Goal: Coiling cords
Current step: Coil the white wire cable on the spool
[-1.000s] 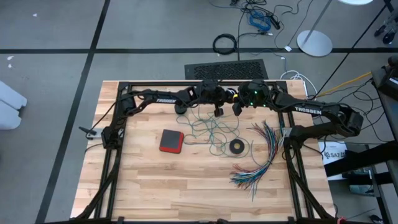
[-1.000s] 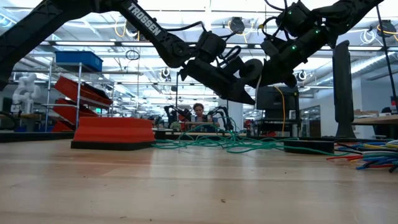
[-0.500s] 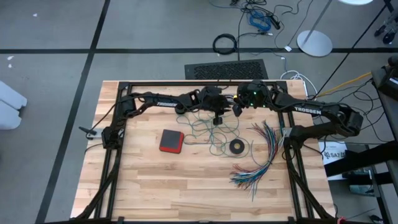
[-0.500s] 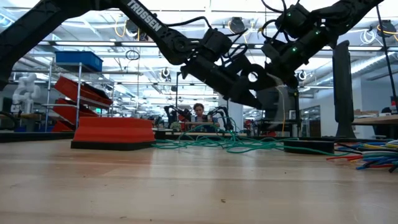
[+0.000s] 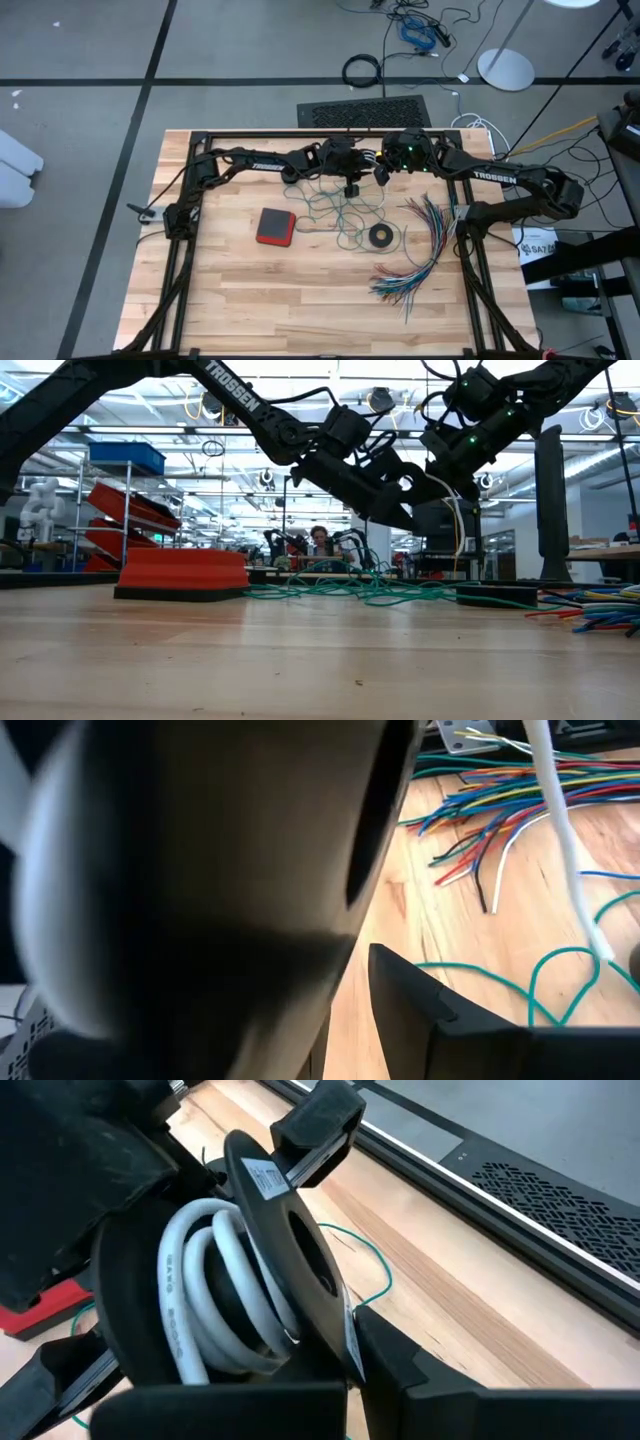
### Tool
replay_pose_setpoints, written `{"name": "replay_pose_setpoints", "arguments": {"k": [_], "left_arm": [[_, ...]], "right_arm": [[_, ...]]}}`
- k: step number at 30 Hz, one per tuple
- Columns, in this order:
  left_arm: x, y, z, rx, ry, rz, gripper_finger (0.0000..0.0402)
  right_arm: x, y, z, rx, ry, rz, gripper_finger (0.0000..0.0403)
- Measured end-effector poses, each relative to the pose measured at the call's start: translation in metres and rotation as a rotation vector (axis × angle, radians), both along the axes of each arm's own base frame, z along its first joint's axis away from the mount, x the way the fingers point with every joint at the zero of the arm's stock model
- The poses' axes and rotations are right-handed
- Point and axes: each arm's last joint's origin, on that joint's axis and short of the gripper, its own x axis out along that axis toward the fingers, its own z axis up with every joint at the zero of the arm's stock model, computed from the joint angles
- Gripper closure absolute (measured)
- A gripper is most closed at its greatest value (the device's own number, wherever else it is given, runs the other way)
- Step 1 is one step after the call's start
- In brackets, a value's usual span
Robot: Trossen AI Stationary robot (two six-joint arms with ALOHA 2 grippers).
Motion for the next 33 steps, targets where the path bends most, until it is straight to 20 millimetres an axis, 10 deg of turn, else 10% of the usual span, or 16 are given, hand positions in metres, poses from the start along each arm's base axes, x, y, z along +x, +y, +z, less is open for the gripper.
{"name": "replay_pose_setpoints", "arguments": {"k": [33], "left_arm": [[0.0044,-0.0026,0.0065,0.025,-0.069,0.071,0.032]], "right_arm": [[0.001,-0.001,0.0035,-0.052,-0.007,-0.003,0.0403]]}}
